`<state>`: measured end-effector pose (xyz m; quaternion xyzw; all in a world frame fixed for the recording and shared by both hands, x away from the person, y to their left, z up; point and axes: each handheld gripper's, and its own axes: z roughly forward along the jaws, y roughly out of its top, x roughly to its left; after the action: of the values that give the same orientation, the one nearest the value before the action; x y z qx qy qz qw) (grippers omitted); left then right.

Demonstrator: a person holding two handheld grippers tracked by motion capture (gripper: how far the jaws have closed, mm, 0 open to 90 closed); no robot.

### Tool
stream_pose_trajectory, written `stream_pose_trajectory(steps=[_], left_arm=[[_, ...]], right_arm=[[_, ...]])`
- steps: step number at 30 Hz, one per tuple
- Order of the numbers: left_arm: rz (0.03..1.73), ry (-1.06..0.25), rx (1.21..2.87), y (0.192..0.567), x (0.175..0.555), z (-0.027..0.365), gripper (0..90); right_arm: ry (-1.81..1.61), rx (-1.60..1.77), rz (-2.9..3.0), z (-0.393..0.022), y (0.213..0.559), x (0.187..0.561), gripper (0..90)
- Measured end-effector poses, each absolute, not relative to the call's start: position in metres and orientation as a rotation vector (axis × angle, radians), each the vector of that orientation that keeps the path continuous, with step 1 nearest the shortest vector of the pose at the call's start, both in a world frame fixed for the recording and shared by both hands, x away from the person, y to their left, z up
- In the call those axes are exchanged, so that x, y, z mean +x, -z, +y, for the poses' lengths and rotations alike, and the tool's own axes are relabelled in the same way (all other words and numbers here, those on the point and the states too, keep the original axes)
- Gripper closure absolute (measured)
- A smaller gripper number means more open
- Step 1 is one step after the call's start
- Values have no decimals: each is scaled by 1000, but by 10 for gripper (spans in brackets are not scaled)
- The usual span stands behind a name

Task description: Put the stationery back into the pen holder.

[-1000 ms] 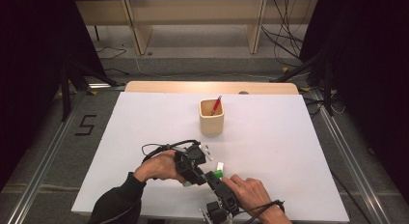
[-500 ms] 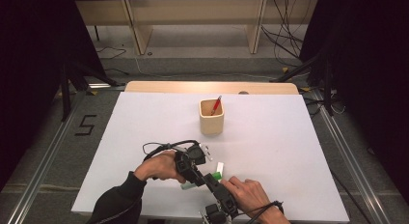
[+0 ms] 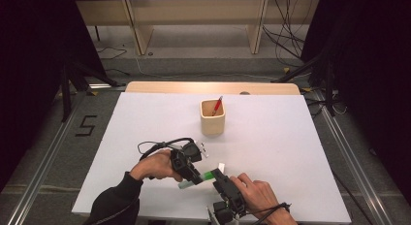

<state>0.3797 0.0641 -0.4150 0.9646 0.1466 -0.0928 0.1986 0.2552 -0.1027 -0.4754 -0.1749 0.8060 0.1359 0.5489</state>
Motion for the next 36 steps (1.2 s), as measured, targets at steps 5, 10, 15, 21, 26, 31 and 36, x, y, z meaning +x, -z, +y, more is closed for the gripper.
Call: stream_pose_trajectory(steps=[5, 10, 15, 21, 26, 31, 36], left_arm=[[438, 219, 2688, 413, 382, 69, 768], [495, 179, 2623, 411, 387, 79, 768], [580, 116, 2523, 407, 393, 91, 767], [659, 38, 2414, 406, 401, 98, 767], [705, -12, 2341, 408, 404, 102, 767], [738, -74, 2254, 406, 407, 108, 767], [760, -137, 2185, 404, 410, 112, 767]], right_arm=[[-352, -321, 1914, -111, 472, 258, 398], [-393, -213, 1923, -119, 465, 262, 381], [-509, 7, 1997, -131, 456, 270, 361], [-716, 337, 2100, -148, 445, 286, 338], [-903, 539, 2186, -157, 441, 294, 322], [-1058, 723, 2257, -164, 438, 300, 290], [-1163, 836, 2275, -171, 439, 306, 274]])
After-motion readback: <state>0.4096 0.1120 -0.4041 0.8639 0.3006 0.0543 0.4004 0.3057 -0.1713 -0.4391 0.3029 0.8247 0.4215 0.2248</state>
